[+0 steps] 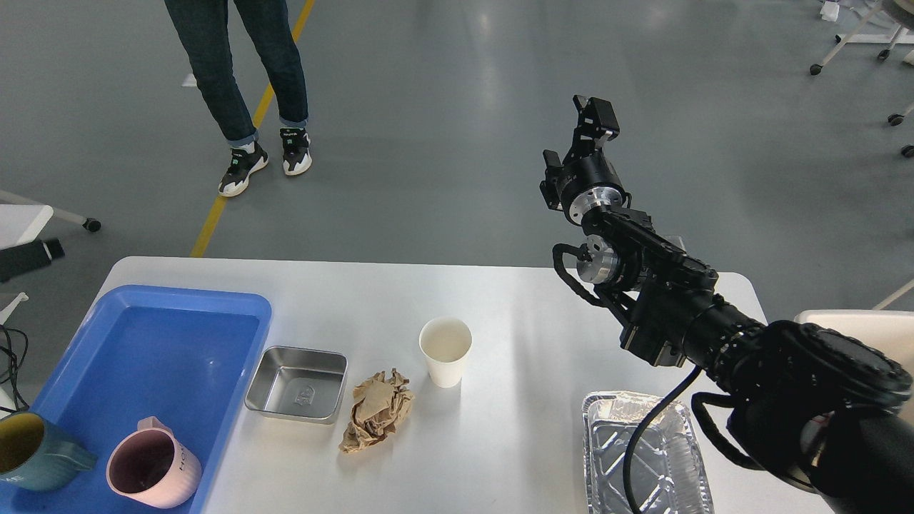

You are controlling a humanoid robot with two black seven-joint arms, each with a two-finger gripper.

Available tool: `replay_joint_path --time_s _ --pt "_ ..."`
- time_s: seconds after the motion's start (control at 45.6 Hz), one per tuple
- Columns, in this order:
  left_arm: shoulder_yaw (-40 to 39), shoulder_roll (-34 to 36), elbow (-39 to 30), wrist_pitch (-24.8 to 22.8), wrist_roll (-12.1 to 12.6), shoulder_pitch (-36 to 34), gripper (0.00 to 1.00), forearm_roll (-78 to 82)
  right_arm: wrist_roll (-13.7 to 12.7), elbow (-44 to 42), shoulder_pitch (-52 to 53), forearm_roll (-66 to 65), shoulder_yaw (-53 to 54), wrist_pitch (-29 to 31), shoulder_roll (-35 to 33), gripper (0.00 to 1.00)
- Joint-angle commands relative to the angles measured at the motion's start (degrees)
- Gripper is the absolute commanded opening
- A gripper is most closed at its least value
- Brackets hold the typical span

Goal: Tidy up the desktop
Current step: 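Raise the left gripper away from the mug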

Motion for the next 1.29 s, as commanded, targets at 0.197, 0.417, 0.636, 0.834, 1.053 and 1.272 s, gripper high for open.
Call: replay_joint_path --time_s 0.197,0.417,0.636,0.834,1.053,1.272 --pt "16.4 15.1 -10.3 -5.2 -0.3 1.7 0.97 0.1 0.0 -0.1 0.1 0.0 0.0 0.0 -0.1 1.0" --pt "18.2 23.1 -12.7 -5.9 -6.9 1.5 0.97 -0.8 0.0 -0.1 -0.1 0.0 -0.1 0.1 -0.5 1.0" --pt "17.7 23.5 -12.1 -7.5 -10.7 0.1 0.97 -2.2 0.0 -0.2 -0.1 0.0 -0.1 0.2 -0.4 1.0" --pt "17.9 21.5 -11.1 -7.6 -20.0 -1.1 0.97 -2.1 0.0 -0.1 -0.1 0.0 -0.1 0.1 -0.4 1.0" --pt "17.4 20.5 -8.7 -7.3 -19.6 -1.5 0.97 -2.4 0.0 -0.1 0.0 0.0 -0.1 0.1 -0.1 1.0" --pt "17.5 12.1 -2.8 -9.1 -18.3 -4.7 0.98 -10.4 0.0 -0.1 -0.3 -0.1 -0.1 -0.4 0.5 1.0"
